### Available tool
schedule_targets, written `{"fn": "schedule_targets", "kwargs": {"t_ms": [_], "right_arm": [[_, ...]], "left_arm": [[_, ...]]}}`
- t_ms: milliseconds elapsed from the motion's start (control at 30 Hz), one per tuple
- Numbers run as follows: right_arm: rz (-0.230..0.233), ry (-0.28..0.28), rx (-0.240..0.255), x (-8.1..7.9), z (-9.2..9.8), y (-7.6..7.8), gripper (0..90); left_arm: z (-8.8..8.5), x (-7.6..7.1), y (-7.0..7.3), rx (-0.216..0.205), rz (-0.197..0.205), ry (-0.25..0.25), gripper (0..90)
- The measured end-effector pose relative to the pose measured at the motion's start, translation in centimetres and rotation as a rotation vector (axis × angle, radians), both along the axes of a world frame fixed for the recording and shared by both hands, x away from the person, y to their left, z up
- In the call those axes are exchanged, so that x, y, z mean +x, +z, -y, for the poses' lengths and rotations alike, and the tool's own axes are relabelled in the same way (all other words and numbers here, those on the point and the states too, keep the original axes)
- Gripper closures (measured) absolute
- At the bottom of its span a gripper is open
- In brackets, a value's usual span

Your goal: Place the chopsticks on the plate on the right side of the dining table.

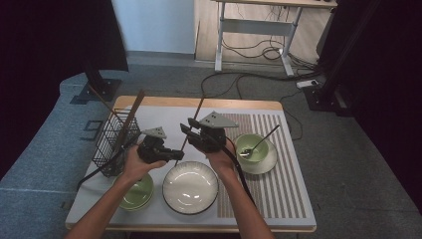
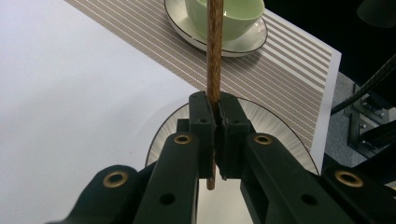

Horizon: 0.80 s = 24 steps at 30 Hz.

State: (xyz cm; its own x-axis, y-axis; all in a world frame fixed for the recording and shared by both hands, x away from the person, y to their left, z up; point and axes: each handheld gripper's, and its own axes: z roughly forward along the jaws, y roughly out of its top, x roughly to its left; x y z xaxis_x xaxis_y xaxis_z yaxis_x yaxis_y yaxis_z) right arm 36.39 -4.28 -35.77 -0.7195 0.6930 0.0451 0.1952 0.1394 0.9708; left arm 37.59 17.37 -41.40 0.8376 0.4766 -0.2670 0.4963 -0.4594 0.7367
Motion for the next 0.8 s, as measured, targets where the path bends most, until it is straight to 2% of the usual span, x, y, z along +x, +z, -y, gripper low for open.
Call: {"fn": "schedule_targets", "kwargs": {"t_ms": [333,667,800], "right_arm": [[-0.012,-0.013,-0.038,0.1,0.9,-0.6,59.2],[-0.029,-0.026,-0.073,0.3,1.9,-1.6,54.2],[-0.024,-0.031,-0.090,0.2,2.1,-1.7,52.6]], "left_arm": [[-0.3,0.0,0.0,0.024,-0.019,-0.023,86.2],[-0.3,0.0,-0.1,0.030,-0.033,-0.036,86.2],[-0.3,0.0,-0.2,0.036,-0.036,-0.040,86.3]]}}
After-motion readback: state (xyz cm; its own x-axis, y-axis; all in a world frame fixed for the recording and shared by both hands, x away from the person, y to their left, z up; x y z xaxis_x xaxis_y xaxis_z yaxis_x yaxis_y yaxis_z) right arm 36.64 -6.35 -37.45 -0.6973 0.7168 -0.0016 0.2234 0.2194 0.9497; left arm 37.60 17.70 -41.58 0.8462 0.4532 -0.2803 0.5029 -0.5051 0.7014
